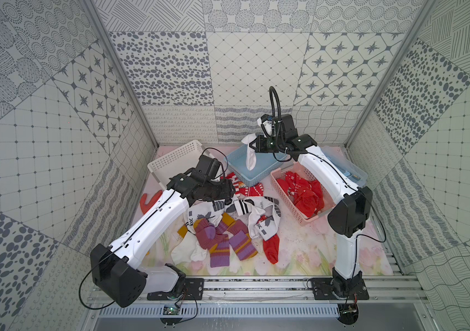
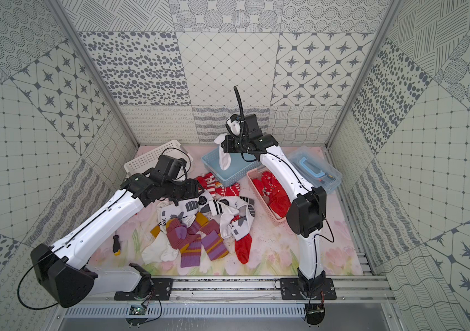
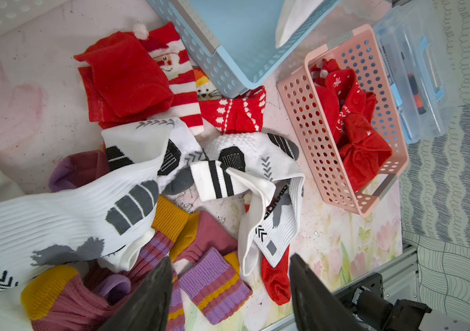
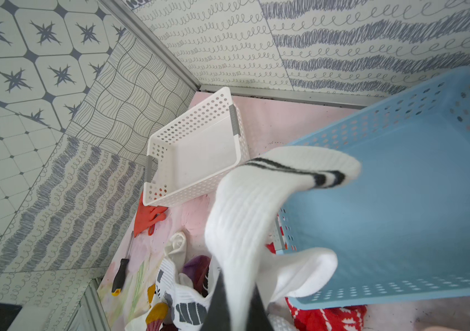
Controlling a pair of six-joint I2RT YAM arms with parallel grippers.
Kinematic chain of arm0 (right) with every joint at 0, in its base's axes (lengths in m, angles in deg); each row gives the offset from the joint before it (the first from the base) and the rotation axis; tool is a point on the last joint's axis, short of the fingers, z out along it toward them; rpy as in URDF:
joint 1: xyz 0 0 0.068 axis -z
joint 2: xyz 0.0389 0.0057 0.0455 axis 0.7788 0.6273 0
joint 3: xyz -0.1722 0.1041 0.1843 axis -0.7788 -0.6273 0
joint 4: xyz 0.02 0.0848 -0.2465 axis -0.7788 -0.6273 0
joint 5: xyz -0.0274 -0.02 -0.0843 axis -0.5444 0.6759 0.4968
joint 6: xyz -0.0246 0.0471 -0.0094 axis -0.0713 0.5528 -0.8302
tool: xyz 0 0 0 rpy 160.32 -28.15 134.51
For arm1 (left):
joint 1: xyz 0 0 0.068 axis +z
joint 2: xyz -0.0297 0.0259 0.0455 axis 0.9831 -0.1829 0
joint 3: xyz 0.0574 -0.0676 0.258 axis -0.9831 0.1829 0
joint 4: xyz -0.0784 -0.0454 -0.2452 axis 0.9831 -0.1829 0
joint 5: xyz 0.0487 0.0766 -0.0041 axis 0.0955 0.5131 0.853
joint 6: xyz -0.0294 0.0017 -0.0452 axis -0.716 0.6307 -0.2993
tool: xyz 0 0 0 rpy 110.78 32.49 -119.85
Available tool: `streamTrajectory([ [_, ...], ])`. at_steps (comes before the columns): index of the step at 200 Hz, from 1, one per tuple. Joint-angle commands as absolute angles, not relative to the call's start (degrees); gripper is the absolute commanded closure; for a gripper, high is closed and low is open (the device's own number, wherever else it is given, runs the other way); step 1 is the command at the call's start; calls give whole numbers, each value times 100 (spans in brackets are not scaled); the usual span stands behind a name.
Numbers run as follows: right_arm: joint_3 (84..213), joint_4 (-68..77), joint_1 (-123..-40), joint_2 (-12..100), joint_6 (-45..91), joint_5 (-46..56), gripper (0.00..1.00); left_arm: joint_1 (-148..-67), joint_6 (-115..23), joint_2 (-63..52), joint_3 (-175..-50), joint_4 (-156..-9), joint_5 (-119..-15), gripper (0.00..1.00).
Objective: Sort the socks into the basket by color
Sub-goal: Place the sock in the bin.
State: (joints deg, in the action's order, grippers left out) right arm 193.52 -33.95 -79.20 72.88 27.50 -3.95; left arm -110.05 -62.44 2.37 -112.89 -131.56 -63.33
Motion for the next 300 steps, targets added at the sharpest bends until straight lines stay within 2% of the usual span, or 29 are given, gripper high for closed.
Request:
streamTrajectory([
  [1,19688,-3392,-7758,7564,2683,-250,100,-10987,-6085,197,-11230,-13310,-6167,36],
  [95,20544,-3725,-7480,9040,2386,-295,100,-10992,-5980,-227,-11410,-13612,-5916,35],
  [132,20491,-3787,-7482,9383,2341,-266,100,-10992,-5967,-444,-11481,-13874,-5706,35],
  [150,20476,-3825,-7480,9489,2293,-198,97,-10987,-5962,-547,-11501,-13932,-5644,34],
  [180,20602,-3968,-7481,9649,2236,-91,83,-10987,-5933,-748,-11546,-13905,-5758,34],
  [221,20769,-4161,-7480,9625,2209,-16,46,-11065,-5988,-982,-11623,-13729,-5937,34],
  [278,21027,-4490,-7498,9272,2157,66,21,-11480,-6018,-1434,-11814,-13392,-6207,33],
  [300,20825,-4586,-7526,8927,2182,136,3,-11662,-6005,-1663,-11915,-13239,-6391,32],
])
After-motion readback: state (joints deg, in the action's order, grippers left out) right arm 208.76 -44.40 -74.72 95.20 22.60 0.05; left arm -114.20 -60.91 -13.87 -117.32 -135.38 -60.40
